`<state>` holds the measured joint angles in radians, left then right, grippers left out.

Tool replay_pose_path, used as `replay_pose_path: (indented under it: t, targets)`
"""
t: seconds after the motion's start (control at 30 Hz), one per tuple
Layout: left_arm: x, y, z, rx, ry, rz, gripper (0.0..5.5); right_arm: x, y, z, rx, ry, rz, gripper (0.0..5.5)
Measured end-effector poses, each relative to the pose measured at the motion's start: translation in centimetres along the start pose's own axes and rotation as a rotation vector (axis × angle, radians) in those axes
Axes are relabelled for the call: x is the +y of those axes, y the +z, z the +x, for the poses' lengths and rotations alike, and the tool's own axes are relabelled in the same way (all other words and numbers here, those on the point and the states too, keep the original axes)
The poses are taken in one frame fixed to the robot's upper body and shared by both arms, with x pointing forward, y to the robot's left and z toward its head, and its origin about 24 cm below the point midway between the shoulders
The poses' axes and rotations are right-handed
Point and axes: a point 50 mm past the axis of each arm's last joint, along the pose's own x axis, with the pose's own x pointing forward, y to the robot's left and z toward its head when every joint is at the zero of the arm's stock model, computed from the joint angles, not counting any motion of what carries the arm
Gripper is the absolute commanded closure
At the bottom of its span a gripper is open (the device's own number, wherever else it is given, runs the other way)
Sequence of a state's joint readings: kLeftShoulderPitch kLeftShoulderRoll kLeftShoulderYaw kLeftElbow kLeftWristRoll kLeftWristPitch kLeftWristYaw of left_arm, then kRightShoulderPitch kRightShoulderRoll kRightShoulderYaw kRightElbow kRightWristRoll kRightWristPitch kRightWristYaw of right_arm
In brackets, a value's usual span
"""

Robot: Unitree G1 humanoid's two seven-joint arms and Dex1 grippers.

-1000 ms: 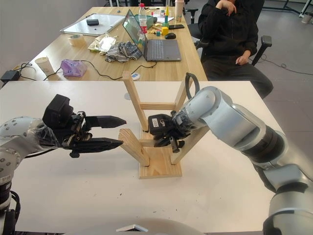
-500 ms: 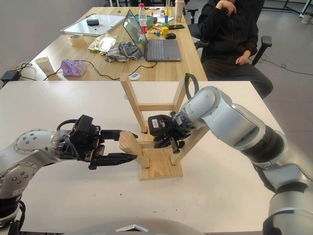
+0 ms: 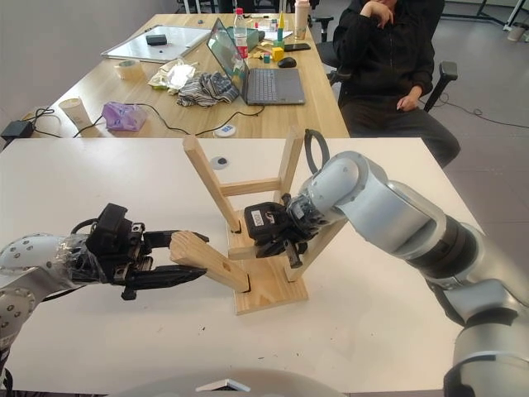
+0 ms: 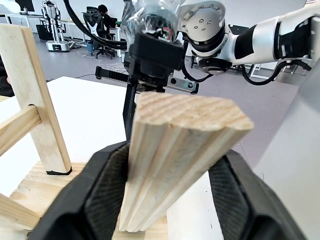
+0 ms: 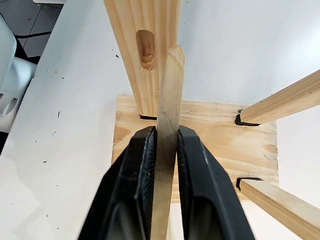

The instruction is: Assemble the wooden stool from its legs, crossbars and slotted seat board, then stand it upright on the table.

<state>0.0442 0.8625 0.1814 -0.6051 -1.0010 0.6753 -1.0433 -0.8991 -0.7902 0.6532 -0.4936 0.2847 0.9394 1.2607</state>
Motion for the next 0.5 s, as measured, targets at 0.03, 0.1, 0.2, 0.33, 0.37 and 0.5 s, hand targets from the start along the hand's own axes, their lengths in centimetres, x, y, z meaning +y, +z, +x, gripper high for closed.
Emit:
replay_pose_path:
  t: [0.03,0.1,0.2,0.33,0.37,0.5]
  targets:
    - [0.04,-0.1,-0.23,-0.004,-0.003,-0.005,3.13,0.08,0.12,0.09,-0.004,0.003,-0.004,5.01]
    - [0.24,-0.25,-0.61,-0.005,-0.007,-0.015,3.13,0.17,0.51,0.39,-0.036,0.011,-0.01,5.02]
    - [0.42,-0.18,-0.69,0.007,-0.014,-0.014,3.13,0.28,0.54,0.44,-0.043,0.008,-0.011,5.02]
    - [0.56,-0.19,-0.62,0.01,-0.02,-0.014,3.13,0.62,0.36,0.58,-0.037,0.023,-0.017,5.02]
    - [0.59,-0.22,-0.64,0.012,-0.019,-0.013,3.13,0.68,0.36,0.57,-0.035,0.032,-0.026,5.02]
    - [0.66,-0.24,-0.65,0.009,-0.02,-0.008,3.13,0.79,0.33,0.6,-0.029,0.048,-0.067,5.02]
